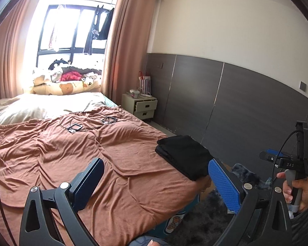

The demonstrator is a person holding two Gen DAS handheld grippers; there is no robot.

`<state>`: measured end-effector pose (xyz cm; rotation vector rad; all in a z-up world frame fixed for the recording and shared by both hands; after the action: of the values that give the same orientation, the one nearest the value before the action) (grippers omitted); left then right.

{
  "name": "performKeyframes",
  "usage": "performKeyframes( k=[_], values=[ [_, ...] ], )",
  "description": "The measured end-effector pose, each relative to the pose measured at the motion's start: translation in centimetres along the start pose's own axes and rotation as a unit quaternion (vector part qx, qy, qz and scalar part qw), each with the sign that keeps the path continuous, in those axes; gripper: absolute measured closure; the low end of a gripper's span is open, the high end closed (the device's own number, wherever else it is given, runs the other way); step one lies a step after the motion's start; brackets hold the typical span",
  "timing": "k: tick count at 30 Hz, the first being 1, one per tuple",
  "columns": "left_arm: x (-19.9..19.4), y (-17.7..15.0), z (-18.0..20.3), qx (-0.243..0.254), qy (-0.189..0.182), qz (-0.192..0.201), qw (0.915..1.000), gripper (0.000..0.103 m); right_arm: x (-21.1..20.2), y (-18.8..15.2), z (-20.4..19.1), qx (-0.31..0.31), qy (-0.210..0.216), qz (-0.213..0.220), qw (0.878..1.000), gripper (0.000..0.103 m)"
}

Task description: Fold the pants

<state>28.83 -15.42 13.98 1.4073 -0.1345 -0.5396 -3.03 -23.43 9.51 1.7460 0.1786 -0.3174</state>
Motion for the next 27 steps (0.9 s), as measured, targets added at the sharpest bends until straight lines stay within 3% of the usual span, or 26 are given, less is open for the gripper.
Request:
performKeyframes(
  k=[10,16,23,27],
  values=[
    [-6.0,-3.5,-2.0,0.007,0.037,0.013,0.9992,0.001,-2.6,-4.7,-2.5,-0.006,-0.006,0.022,1.000,0.000],
    [-9.6,-5.4,-4.4,-0.010,0.077,0.033,0.9965,0.001,-3.5,-6.9,-4.7,-0.009,0.006,0.027,1.000,0.000],
    [-13.6,-7.1,-5.8,0.005,0.119,0.040,0.9921,0.001,-3.5,-9.1,-6.4,-0.012,0.020,0.033,0.999,0.000],
    [-15.1,-8.7,-6.7,-0.004,0.129,0.038,0.9909,0.001,-3.6,-10.4,-7.2,-0.011,0.027,0.034,0.999,0.000]
  ],
)
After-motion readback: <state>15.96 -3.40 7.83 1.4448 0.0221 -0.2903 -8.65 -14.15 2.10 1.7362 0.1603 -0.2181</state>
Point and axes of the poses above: each gripper's, at about its wrist camera, not at the fingertips, and x roughly the way its jaws point, z to its right, y to its top, the point moved 9 cm from there along x, roughly the way its jaws point, and after that the axes turned 11 degrees about z, right-handed, at the moved point
